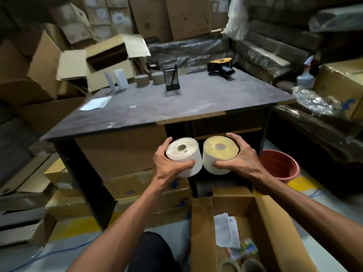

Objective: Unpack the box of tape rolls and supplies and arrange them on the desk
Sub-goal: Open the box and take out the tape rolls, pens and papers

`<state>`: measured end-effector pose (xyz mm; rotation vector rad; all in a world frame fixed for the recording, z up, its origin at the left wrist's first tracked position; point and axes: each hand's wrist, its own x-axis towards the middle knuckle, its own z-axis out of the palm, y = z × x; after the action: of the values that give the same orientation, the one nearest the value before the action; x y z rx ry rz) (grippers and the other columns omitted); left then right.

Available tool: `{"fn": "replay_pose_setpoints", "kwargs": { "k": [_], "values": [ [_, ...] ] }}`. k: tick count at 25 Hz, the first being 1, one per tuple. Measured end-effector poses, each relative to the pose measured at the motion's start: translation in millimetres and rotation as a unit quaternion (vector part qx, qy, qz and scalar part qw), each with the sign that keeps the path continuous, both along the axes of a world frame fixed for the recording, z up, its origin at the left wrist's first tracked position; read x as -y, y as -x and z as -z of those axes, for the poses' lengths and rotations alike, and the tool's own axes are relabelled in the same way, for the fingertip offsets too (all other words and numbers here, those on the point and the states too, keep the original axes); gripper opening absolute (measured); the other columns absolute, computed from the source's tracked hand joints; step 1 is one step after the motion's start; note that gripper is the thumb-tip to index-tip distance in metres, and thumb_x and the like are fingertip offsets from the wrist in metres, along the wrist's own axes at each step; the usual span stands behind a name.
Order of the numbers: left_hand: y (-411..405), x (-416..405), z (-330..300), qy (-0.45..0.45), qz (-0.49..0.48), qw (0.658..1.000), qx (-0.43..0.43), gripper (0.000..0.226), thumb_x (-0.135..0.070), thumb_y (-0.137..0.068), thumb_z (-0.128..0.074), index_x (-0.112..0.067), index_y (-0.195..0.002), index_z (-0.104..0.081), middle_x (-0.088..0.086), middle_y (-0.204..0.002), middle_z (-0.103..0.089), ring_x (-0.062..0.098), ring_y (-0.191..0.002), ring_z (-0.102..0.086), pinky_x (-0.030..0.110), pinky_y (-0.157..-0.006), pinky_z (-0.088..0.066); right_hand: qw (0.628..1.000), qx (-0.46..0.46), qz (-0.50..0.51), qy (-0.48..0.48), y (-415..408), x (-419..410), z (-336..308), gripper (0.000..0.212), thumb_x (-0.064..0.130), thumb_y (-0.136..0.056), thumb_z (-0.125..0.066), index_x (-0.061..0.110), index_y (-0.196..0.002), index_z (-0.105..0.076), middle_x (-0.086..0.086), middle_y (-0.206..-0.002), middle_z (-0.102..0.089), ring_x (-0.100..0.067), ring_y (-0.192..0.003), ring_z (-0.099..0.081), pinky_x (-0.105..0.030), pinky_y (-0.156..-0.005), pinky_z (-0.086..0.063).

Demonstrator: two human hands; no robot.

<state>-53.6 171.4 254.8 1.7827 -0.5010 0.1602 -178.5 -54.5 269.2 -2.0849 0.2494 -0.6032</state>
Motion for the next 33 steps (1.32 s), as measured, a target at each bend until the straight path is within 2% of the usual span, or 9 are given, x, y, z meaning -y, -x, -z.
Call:
{"fn": "replay_pose_setpoints", "kwargs": {
  "k": [2, 5, 7, 9, 11, 16, 19, 24, 33],
  "values": [
    [-12, -23, -28, 0.024, -0.009, 1.0, 0.017, 0.117, -0.051, -0.036, -0.096, -0.014, -0.139, -0.054, 0.0, -0.131, -0.064, 0.013, -0.117, -0.063, 0.034, -0.1, -0.053, 0.999, 0.029, -0.018, -0.002, -15, -21, -30, 0.099, 0.051, -0.046, -0.093, 0.033, -0.133, -0.048, 0.012, -0.119, -0.062, -0.005, -0.108, -0.059, -0.025, -0.093, -0.052],
    [-28, -61, -70, 0.033, -0.014, 0.997, 0.071, 0.089, -0.047, -0.04, -0.099, -0.016, -0.117, -0.068, -0.001, -0.11, -0.074, 0.017, -0.102, -0.07, 0.043, -0.088, -0.059, 0.997, 0.061, -0.039, -0.024, -41, -54, -74, 0.094, 0.052, -0.043, -0.094, 0.034, -0.127, -0.055, 0.016, -0.113, -0.065, -0.002, -0.104, -0.062, -0.028, -0.091, -0.055],
    [-40, -87, -98, 0.043, -0.031, 0.993, 0.102, 0.077, -0.037, -0.044, -0.099, -0.014, -0.112, -0.07, -0.001, -0.104, -0.075, 0.015, -0.096, -0.072, 0.042, -0.084, -0.06, 0.994, 0.076, -0.06, -0.049, -61, -76, -101, 0.092, 0.051, -0.044, -0.094, 0.033, -0.126, -0.057, 0.016, -0.112, -0.066, -0.002, -0.102, -0.063, -0.028, -0.089, -0.057],
    [-57, -113, -122, 0.046, -0.055, 0.991, 0.116, 0.079, -0.038, -0.045, -0.098, -0.013, -0.115, -0.069, -0.002, -0.106, -0.075, 0.012, -0.098, -0.071, 0.038, -0.084, -0.061, 0.989, 0.086, -0.089, -0.078, -82, -97, -123, 0.092, 0.049, -0.045, -0.095, 0.031, -0.127, -0.056, 0.014, -0.112, -0.066, -0.003, -0.102, -0.064, -0.028, -0.086, -0.058],
    [-78, -138, -143, 0.036, -0.085, 0.989, 0.116, 0.086, -0.048, -0.044, -0.097, -0.018, -0.119, -0.068, -0.004, -0.111, -0.073, 0.011, -0.102, -0.07, 0.038, -0.085, -0.061, 0.985, 0.096, -0.114, -0.09, -107, -119, -144, 0.094, 0.049, -0.045, -0.095, 0.029, -0.128, -0.056, 0.013, -0.112, -0.066, -0.003, -0.101, -0.064, -0.025, -0.082, -0.059],
    [-128, -186, -177, 0.029, -0.164, 0.981, 0.103, 0.081, -0.05, -0.038, -0.097, -0.022, -0.109, -0.071, -0.008, -0.104, -0.073, 0.009, -0.098, -0.07, 0.035, -0.08, -0.062, 0.981, 0.105, -0.128, -0.105, -175, -170, -172, 0.087, 0.044, -0.044, -0.096, 0.025, -0.12, -0.057, 0.011, -0.104, -0.066, -0.004, -0.095, -0.065, -0.021, -0.079, -0.058],
    [-154, -203, -175, 0.017, -0.19, 0.978, 0.084, 0.072, -0.042, -0.041, -0.097, -0.023, -0.104, -0.069, -0.011, -0.098, -0.07, 0.012, -0.097, -0.068, 0.033, -0.08, -0.062, 0.981, 0.088, -0.131, -0.111, -212, -190, -171, 0.098, 0.051, -0.038, -0.094, 0.023, -0.124, -0.057, 0.008, -0.107, -0.067, -0.008, -0.098, -0.065, -0.03, -0.083, -0.06],
    [-190, -224, -156, 0.023, -0.225, 0.973, 0.036, 0.096, -0.056, -0.029, -0.093, -0.02, -0.114, -0.069, -0.004, -0.107, -0.071, 0.013, -0.097, -0.068, 0.035, -0.08, -0.062, 0.984, 0.062, -0.129, -0.107, -258, -212, -161, 0.099, 0.052, -0.037, -0.094, 0.021, -0.125, -0.059, 0.006, -0.106, -0.066, -0.011, -0.098, -0.065, -0.032, -0.082, -0.06],
    [-229, -228, -126, 0.026, -0.241, 0.97, -0.011, 0.096, -0.057, -0.028, -0.094, -0.021, -0.113, -0.069, -0.005, -0.107, -0.072, 0.015, -0.099, -0.068, 0.037, -0.084, -0.061, 0.992, 0.022, -0.112, -0.056, -293, -225, -131, 0.107, 0.052, -0.044, -0.092, 0.018, -0.136, -0.051, -0.001, -0.118, -0.061, -0.02, -0.106, -0.058, -0.032, -0.086, -0.059]
  ]
}}
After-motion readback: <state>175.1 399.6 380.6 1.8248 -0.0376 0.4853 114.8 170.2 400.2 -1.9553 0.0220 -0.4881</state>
